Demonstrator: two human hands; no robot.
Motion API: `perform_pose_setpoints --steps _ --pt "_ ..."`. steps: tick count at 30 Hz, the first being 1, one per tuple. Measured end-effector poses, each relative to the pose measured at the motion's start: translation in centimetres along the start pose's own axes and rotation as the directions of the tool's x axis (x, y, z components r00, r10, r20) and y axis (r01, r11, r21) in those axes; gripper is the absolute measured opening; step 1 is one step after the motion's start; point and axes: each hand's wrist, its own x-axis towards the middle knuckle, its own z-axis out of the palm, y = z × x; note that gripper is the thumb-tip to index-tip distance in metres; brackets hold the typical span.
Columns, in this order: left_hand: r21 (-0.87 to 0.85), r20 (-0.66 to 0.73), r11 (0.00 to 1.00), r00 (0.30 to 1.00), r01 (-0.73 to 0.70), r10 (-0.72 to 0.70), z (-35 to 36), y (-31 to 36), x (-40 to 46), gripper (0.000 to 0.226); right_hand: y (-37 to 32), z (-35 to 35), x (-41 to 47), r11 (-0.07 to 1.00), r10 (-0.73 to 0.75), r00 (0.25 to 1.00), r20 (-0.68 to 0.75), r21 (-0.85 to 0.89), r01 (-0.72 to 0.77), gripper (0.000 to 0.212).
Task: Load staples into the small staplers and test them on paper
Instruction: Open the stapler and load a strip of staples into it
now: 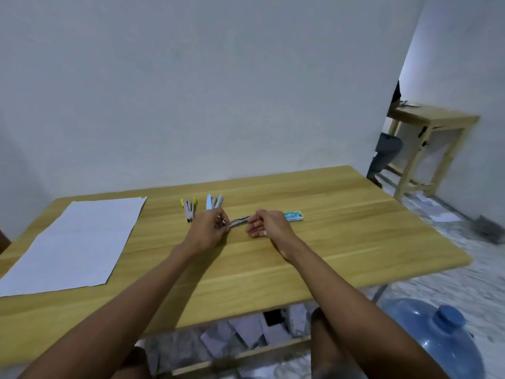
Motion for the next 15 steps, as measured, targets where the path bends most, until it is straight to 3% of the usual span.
perform_pose_setpoints --steps 4,7,9,12,15 --pt "-0.019 -0.035 0.999 0.999 -0.037 0.036 0.6 0.7 -0.5 0.021 0.0 -0.6 -1.0 0.995 -0.099 0.992 -0.073 -0.017 0.098 0.033" --pt "0.025 -0.120 0.995 0.987 -0.102 0.104 1.2 2.1 -0.3 0.032 -0.7 -2.5 -0.7 0.987 -0.162 0.952 -0.259 -0.042 0.156 0.032" --pt "0.013 -0.151 0.986 0.975 -0.165 0.165 1.6 3.4 0.2 0.024 -0.8 -4.4 -0.1 0.957 -0.244 0.878 -0.412 -0.248 0.149 0.029" --pt "-0.038 -0.078 0.973 0.971 -0.229 0.226 3.2 5.5 1.9 0.018 -0.4 -7.6 0.9 0.813 -0.378 0.767 -0.519 -0.582 0.008 0.019" --pt "-0.048 0.067 0.980 0.979 -0.191 0.194 5.3 7.2 3.3 0.040 0.2 -9.2 2.1 0.698 -0.375 0.787 -0.490 -0.708 -0.108 0.024"
